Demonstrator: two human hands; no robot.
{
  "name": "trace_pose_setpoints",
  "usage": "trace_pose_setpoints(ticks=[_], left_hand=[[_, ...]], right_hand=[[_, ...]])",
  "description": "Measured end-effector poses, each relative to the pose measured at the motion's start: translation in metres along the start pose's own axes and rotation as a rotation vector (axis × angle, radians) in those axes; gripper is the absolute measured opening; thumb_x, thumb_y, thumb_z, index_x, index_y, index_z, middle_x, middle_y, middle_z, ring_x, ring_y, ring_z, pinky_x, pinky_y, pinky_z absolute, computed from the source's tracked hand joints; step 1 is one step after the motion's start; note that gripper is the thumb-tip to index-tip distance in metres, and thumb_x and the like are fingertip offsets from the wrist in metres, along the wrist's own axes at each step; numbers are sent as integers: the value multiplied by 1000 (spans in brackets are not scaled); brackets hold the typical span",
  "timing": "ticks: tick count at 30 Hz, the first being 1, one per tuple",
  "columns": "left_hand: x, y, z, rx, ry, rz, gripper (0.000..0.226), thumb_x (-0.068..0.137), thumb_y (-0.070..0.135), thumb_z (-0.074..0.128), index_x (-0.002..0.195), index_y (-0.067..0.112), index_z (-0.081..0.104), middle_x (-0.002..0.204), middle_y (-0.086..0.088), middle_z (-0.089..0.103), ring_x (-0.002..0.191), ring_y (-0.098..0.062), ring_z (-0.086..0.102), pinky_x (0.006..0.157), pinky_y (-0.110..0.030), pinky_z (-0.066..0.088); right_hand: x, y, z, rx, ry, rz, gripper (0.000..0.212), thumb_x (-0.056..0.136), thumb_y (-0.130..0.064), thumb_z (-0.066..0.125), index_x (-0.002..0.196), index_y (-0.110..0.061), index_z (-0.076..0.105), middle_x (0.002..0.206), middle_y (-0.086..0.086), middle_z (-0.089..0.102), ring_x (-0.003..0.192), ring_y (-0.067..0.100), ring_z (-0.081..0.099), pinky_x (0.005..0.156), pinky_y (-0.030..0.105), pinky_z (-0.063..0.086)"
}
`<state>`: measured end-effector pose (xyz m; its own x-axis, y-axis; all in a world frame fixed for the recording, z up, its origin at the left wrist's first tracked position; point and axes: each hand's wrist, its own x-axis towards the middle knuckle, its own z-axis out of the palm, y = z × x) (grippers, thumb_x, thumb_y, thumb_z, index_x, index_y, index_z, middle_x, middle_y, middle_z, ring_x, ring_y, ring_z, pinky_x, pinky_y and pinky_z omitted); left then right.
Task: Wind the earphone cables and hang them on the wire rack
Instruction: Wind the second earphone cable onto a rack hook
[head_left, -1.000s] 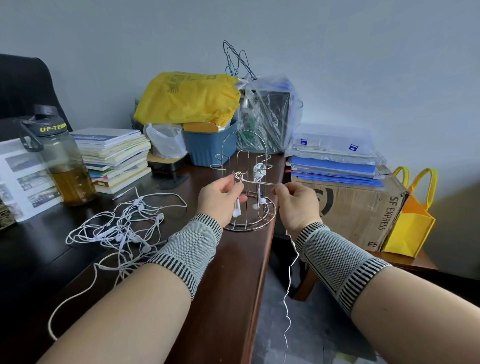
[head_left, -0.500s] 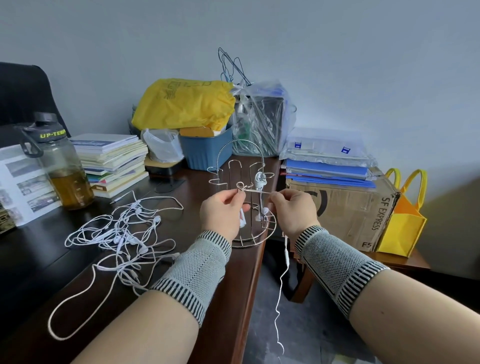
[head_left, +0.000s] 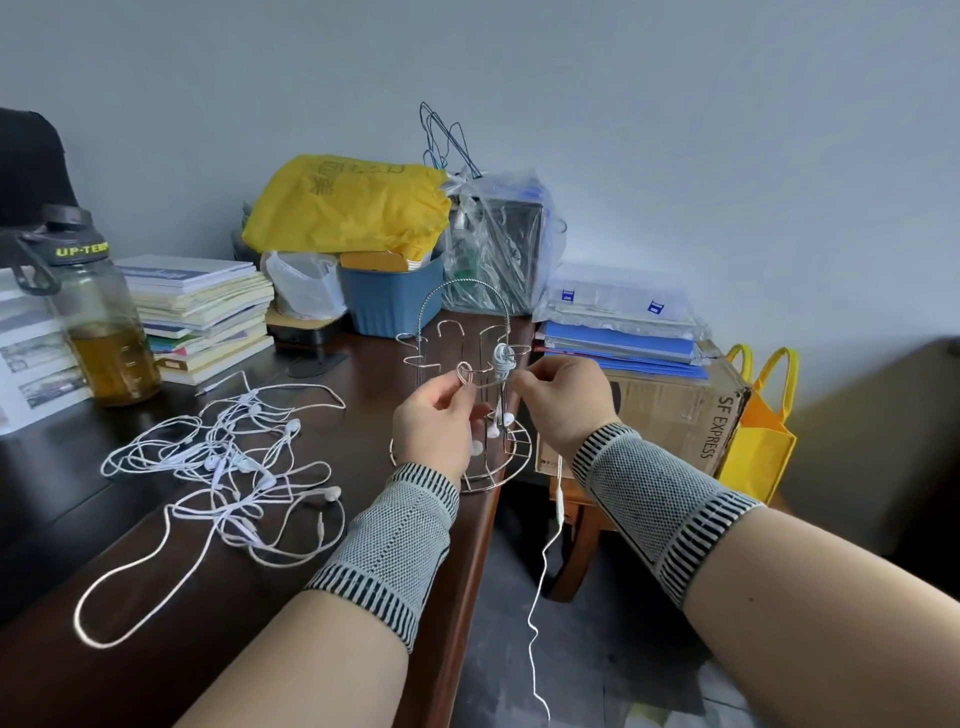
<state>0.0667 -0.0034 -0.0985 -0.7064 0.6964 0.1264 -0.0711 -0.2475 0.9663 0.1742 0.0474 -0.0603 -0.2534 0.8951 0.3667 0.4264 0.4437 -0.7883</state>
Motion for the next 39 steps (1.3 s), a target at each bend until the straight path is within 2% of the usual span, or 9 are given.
trace_pose_setpoints(ticks=[7, 11, 16, 23, 26, 29, 32, 36, 39], left_hand=[[0, 8, 2, -36, -38, 78, 27, 93, 2, 60, 113, 18, 68, 98, 4, 73, 60, -2, 67, 54, -20, 52], [2, 6, 1, -24, -32, 103, 28, 93, -2, 58, 115, 13, 69, 105, -1, 73, 63, -2, 69, 56, -16, 51], [5, 1, -1, -39, -15, 90, 27, 92, -1, 60, 111, 17, 70, 99, 4, 73, 65, -3, 70, 68, -23, 56], [5, 1, -1, -36, 28, 66, 17, 90, 4, 66, 102, 13, 73, 86, 8, 73, 62, -2, 68, 65, -22, 58], [6, -1, -1, 11, 39, 66, 21, 89, 6, 66, 85, 26, 73, 72, 11, 73, 70, -9, 71, 72, -30, 59], [6, -1, -1, -39, 25, 9, 18, 90, 5, 66, 85, 21, 72, 66, 10, 71, 66, -6, 68, 65, -24, 55], [5, -1, -2, -83, -7, -36, 9, 91, 4, 65, 89, 12, 69, 73, 4, 70, 64, -2, 69, 60, -16, 54], [6, -1, -5, -106, -11, -53, 7, 88, 1, 66, 85, 5, 70, 65, 1, 68, 54, -5, 65, 49, -14, 48], [5, -1, -8, -1, -1, -33, 40, 84, -12, 55, 55, 12, 67, 45, 5, 55, 44, -8, 46, 46, -17, 38]], right_hand=[[-1, 6, 4, -66, 21, 1, 22, 88, -25, 60, 69, -15, 65, 52, -7, 52, 50, 8, 47, 60, 24, 43], [1, 5, 6, -80, 34, -9, 21, 87, -25, 59, 71, -14, 67, 57, -4, 59, 58, 14, 57, 62, 28, 49], [3, 7, 1, -86, 121, -10, 22, 86, -24, 57, 68, -13, 65, 54, -4, 58, 58, 18, 59, 65, 31, 55], [11, 5, -5, -40, 192, 10, 22, 85, -28, 61, 69, -13, 66, 60, 0, 62, 63, 21, 61, 70, 41, 57], [17, -11, -8, 2, 174, -2, 25, 84, -26, 62, 61, -15, 59, 55, 1, 58, 56, 20, 55, 60, 36, 54], [25, -32, -6, -22, 80, -24, 29, 86, -22, 62, 64, -3, 63, 53, 3, 51, 51, 18, 46, 56, 29, 44], [29, -54, 1, -161, -53, -72, 32, 88, -19, 56, 80, 9, 68, 64, 14, 58, 58, 22, 49, 57, 33, 45], [14, -74, 19, -551, -248, -213, 23, 93, -16, 47, 89, -4, 67, 83, 12, 66, 74, 25, 60, 66, 31, 48], [-9, -76, 26, -843, -266, -386, 16, 91, -13, 47, 93, -9, 62, 86, 11, 61, 79, 30, 58, 67, 32, 40]])
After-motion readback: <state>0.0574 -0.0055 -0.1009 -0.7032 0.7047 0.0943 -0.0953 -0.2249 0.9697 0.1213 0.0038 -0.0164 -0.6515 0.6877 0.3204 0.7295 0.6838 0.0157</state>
